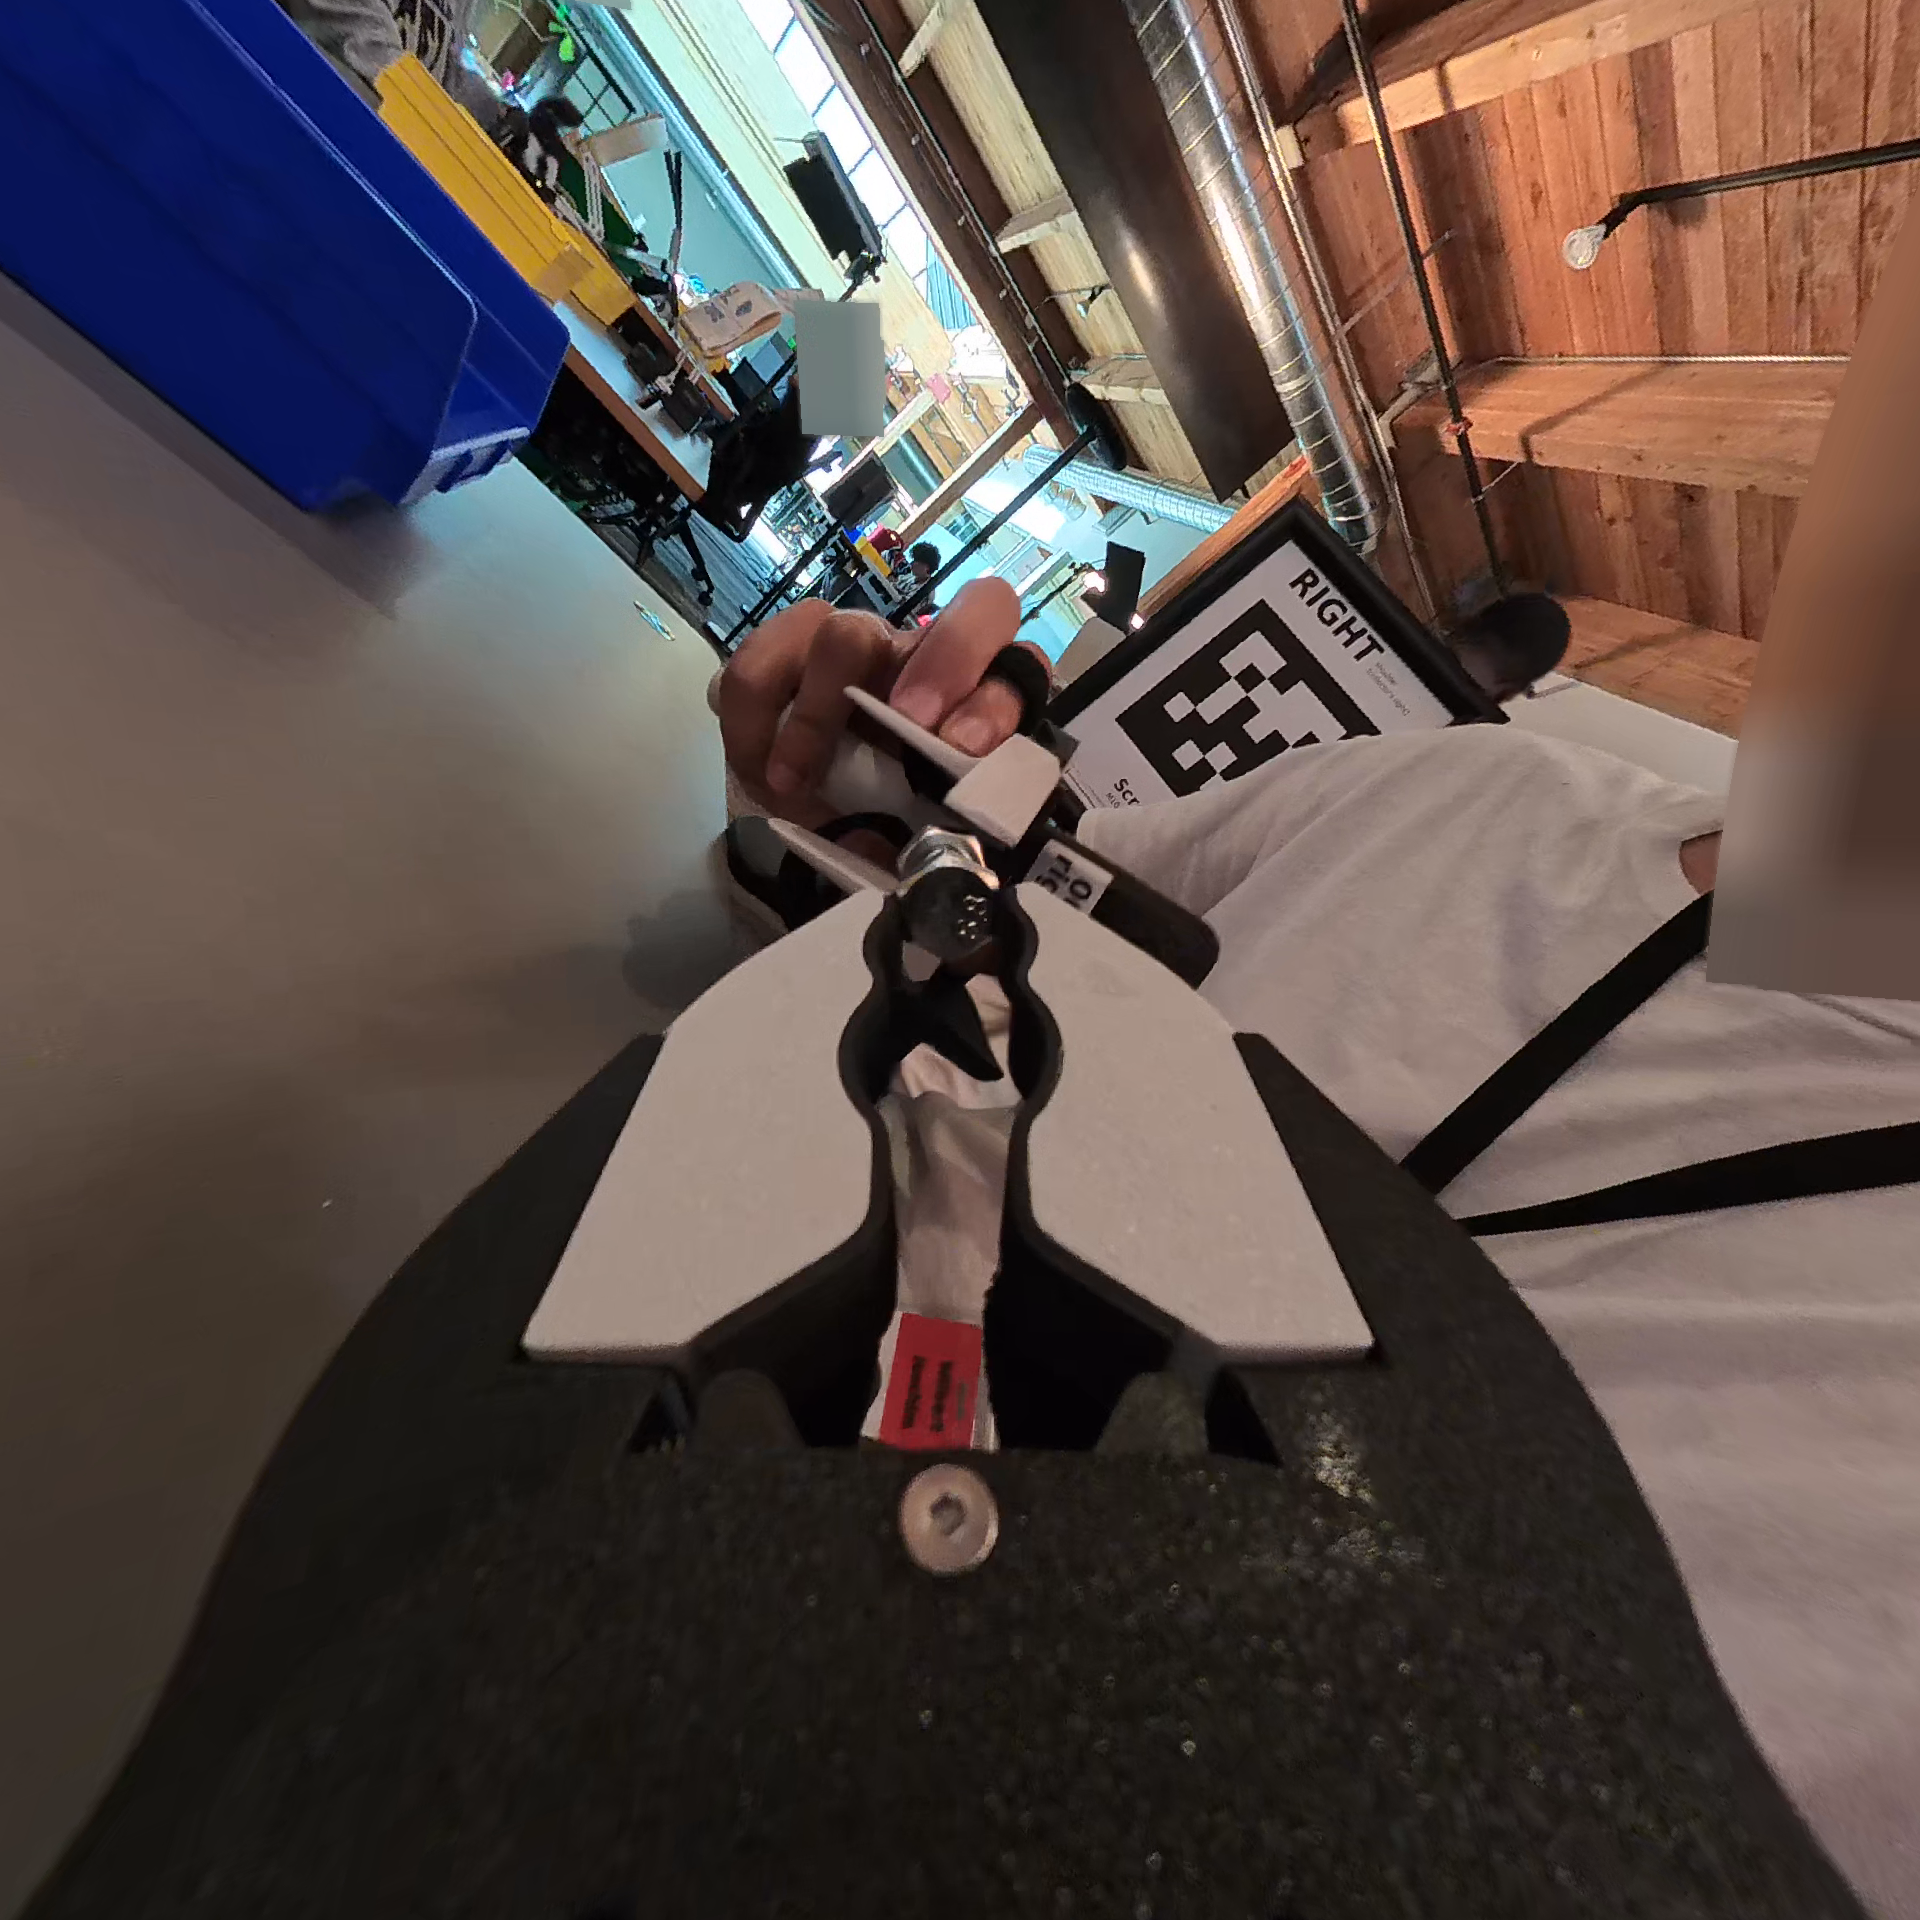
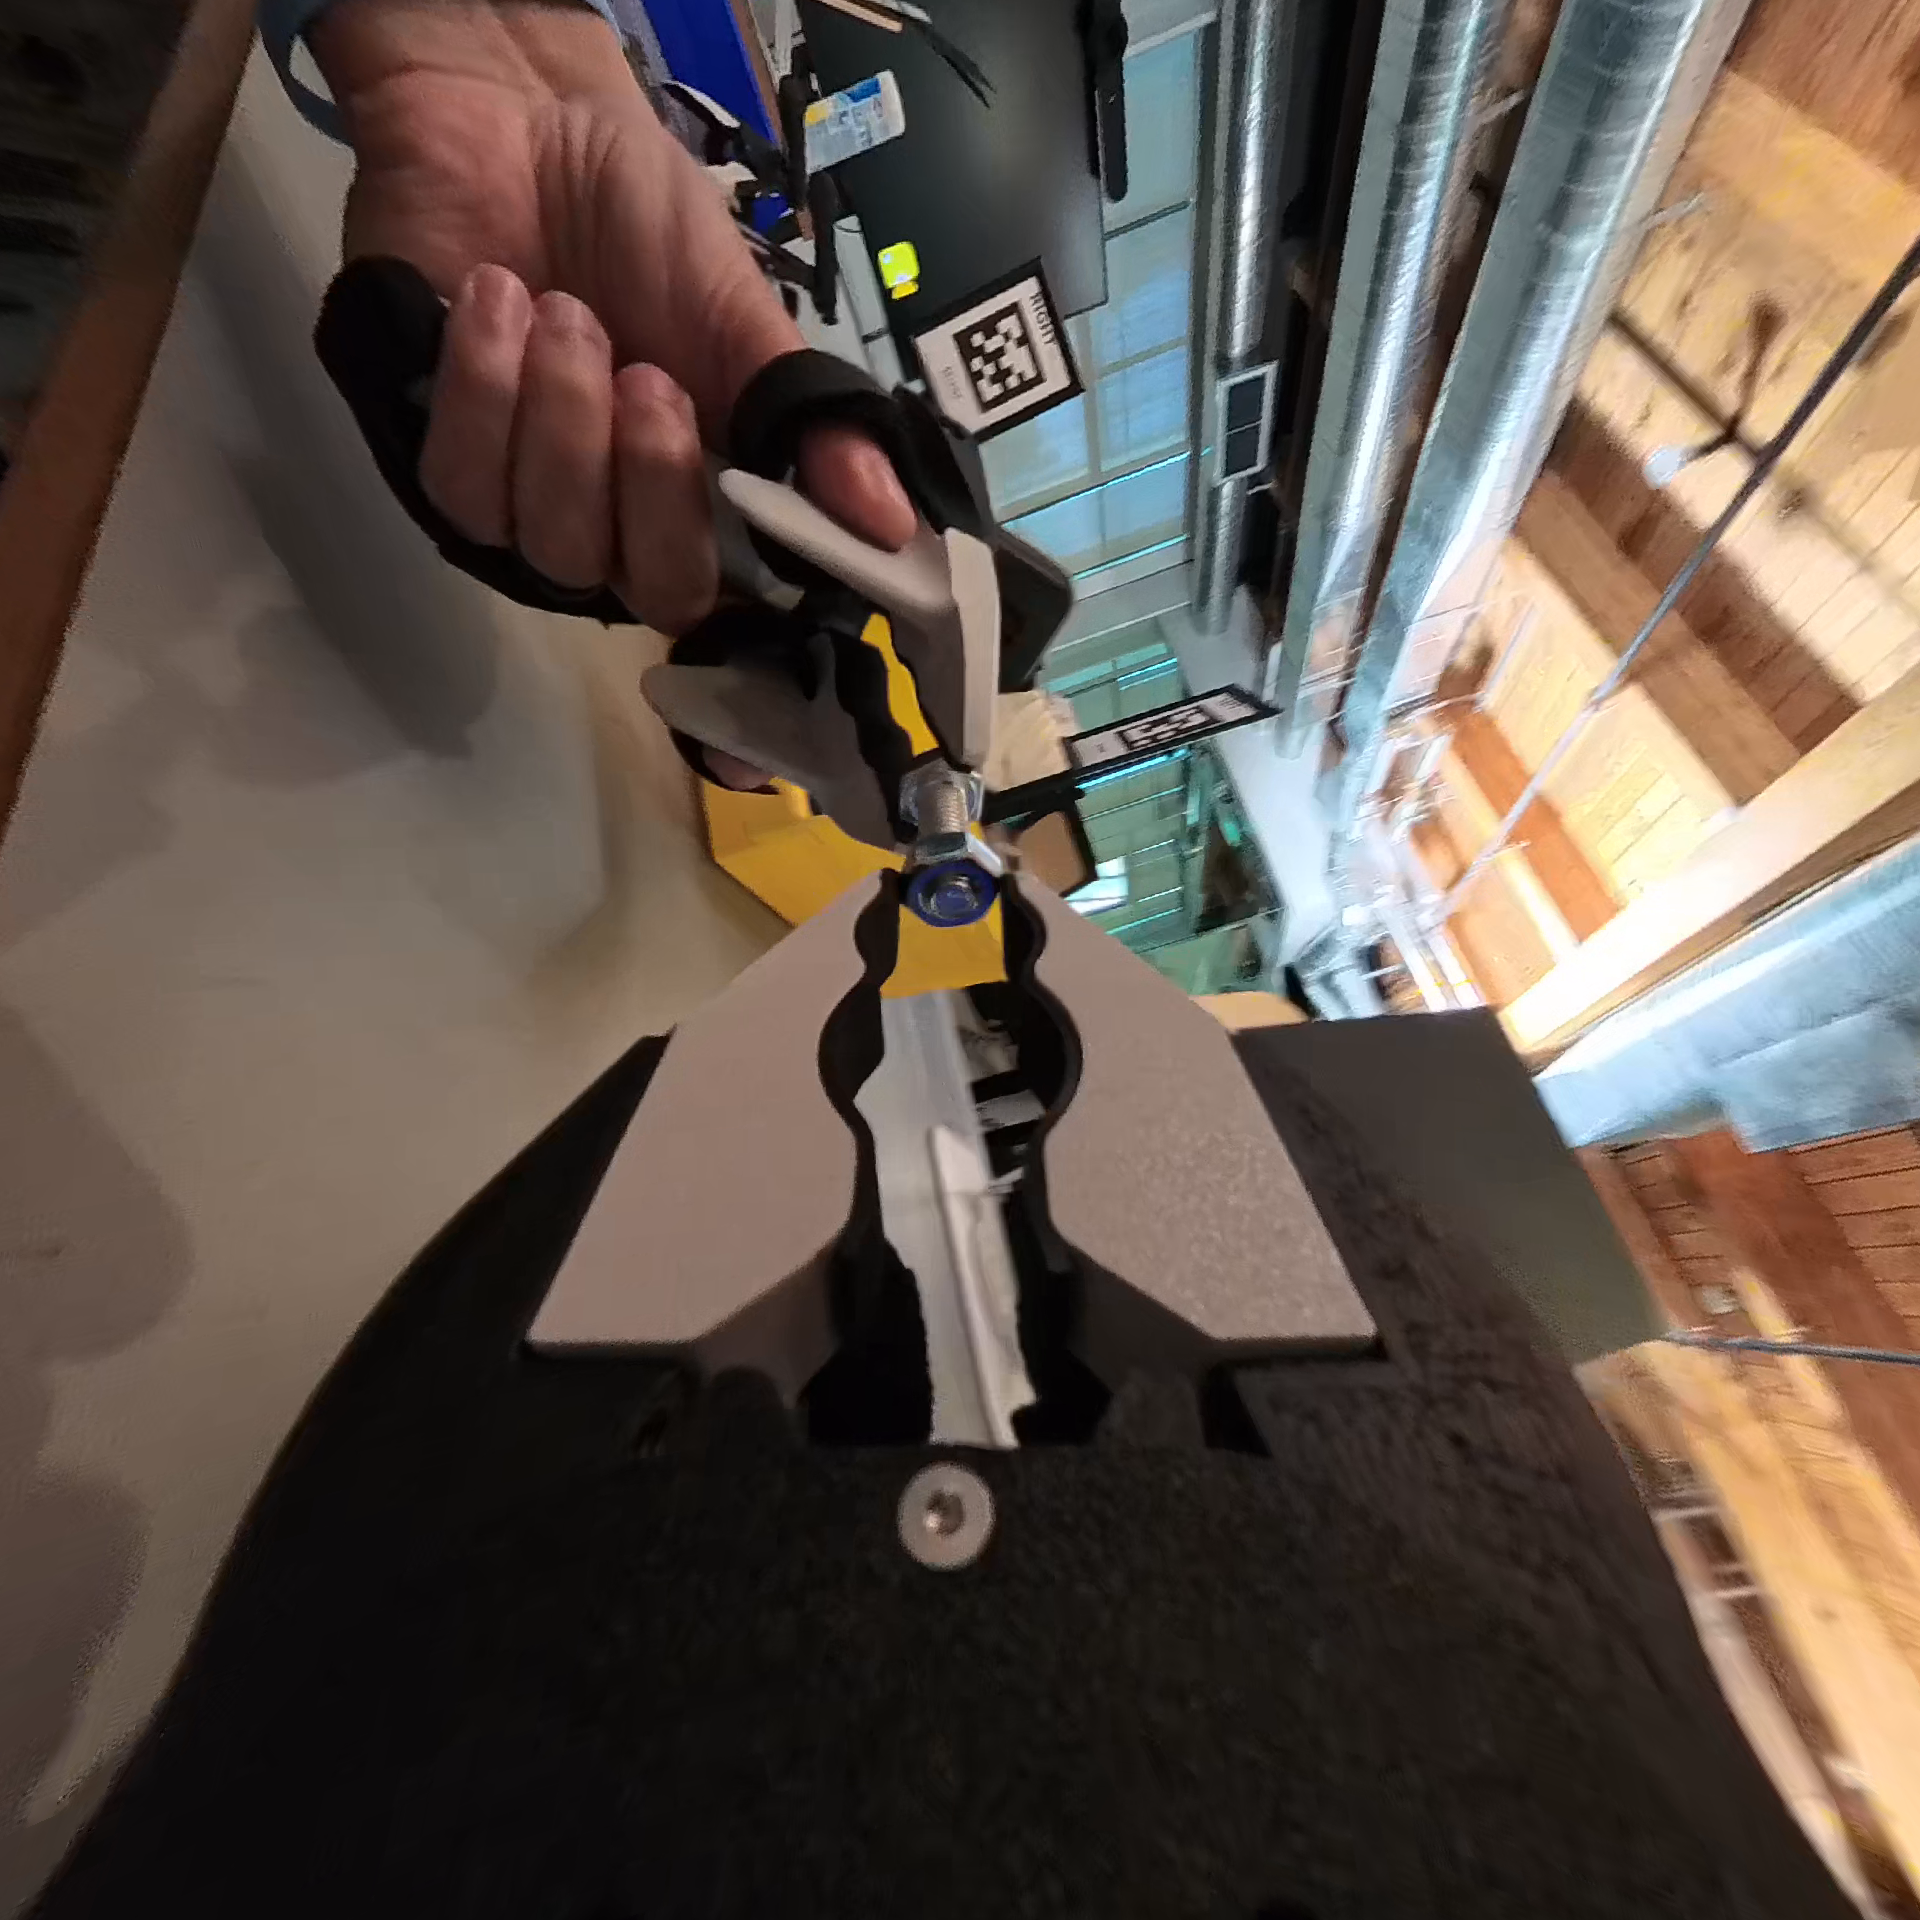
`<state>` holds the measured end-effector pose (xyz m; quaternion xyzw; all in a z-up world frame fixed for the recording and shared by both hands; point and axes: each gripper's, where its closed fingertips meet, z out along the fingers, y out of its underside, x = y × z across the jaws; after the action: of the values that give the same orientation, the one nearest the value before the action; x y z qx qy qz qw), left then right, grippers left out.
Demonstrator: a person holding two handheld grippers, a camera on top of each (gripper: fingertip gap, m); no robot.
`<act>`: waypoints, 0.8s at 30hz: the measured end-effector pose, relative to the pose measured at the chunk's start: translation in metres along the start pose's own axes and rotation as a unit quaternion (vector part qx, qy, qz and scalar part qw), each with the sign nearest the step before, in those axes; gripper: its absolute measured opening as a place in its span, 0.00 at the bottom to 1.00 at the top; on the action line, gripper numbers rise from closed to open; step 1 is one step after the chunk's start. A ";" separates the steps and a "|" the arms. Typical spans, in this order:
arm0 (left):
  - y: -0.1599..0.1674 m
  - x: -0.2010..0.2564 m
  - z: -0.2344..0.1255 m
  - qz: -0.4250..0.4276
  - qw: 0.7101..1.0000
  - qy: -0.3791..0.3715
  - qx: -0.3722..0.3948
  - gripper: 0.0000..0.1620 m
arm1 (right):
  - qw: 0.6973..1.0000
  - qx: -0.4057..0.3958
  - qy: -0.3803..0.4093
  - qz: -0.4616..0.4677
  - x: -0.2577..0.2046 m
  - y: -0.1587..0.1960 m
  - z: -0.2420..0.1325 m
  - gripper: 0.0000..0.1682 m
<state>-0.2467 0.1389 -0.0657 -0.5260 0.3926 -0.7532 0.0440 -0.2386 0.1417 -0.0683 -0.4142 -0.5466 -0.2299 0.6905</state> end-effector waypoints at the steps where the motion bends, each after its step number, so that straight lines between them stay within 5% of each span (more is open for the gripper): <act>1: 0.001 -0.002 0.000 0.005 1.000 -0.008 -0.004 0.10 | 0.999 -0.006 -0.015 0.031 -0.002 0.002 0.001 0.11; 5: 0.000 -0.007 -0.002 0.057 0.997 -0.049 -0.014 0.10 | 0.955 -0.006 -0.096 0.280 -0.006 0.008 0.004 0.11; 8: -0.002 -0.010 -0.005 0.121 0.988 -0.091 -0.024 0.11 | 0.842 0.000 -0.177 0.510 -0.011 0.010 0.008 0.11; 11: -0.008 -0.010 -0.007 0.202 0.971 -0.129 -0.022 0.11 | 0.662 0.020 -0.245 0.708 -0.008 0.009 0.012 0.11; 14: -0.010 -0.008 -0.006 0.281 0.945 -0.163 -0.024 0.11 | 0.404 0.087 -0.303 0.858 0.004 0.006 0.012 0.10; 16: -0.009 -0.012 -0.006 0.311 0.930 -0.190 -0.035 0.11 | 0.317 0.104 -0.315 0.888 0.001 0.009 0.012 0.10; 17: -0.008 -0.013 -0.006 0.307 0.931 -0.191 -0.037 0.11 | 0.318 0.104 -0.311 0.890 0.000 0.010 0.012 0.10; 19: -0.011 -0.008 -0.006 0.282 0.944 -0.170 -0.020 0.11 | 0.383 0.103 -0.292 0.870 0.004 0.008 0.013 0.11; 24: -0.022 0.005 -0.010 0.212 0.971 -0.109 0.033 0.11 | 0.683 0.068 -0.233 0.689 0.007 0.007 0.012 0.26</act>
<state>-0.2495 0.1578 -0.0493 -0.5079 0.4628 -0.6775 0.2623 -0.2382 0.1565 -0.0631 -0.6662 -0.2649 0.4520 0.5307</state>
